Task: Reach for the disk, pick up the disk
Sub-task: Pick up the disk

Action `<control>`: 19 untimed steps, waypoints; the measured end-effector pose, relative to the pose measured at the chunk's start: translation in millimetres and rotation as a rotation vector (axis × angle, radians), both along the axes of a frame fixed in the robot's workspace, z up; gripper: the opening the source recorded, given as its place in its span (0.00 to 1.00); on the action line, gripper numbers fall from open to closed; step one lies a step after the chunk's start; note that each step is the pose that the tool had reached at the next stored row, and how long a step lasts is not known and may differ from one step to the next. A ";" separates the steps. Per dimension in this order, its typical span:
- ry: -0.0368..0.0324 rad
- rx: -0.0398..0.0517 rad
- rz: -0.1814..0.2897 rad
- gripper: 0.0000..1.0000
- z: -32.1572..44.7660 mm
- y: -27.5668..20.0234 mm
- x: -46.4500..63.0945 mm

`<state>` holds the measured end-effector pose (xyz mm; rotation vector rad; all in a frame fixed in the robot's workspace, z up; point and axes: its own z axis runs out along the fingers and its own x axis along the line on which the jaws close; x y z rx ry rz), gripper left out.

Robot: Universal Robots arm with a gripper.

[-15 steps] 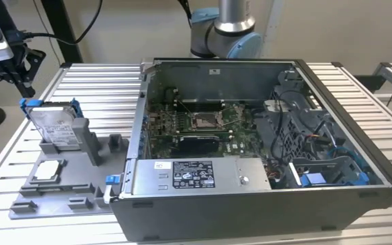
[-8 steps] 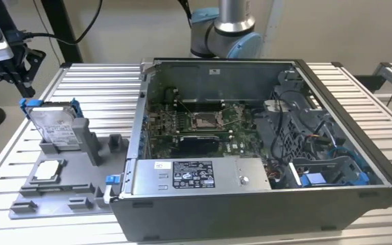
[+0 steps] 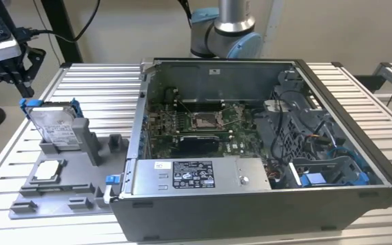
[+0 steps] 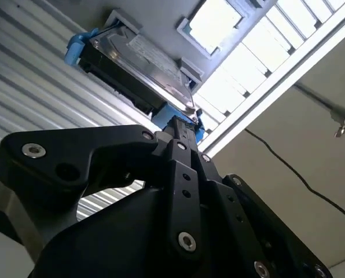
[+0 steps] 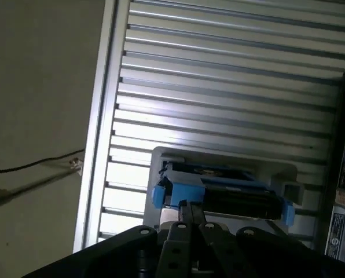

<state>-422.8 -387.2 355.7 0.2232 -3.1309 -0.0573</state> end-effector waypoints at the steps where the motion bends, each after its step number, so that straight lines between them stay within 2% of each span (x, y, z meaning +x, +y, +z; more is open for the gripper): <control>1: 0.0000 -0.0002 0.018 0.00 0.0 0.0 0.0; 9: 0.0000 -0.0017 0.119 0.00 0.0 0.0 0.0; 19: 0.0000 -0.0027 0.192 0.00 0.0 0.0 0.0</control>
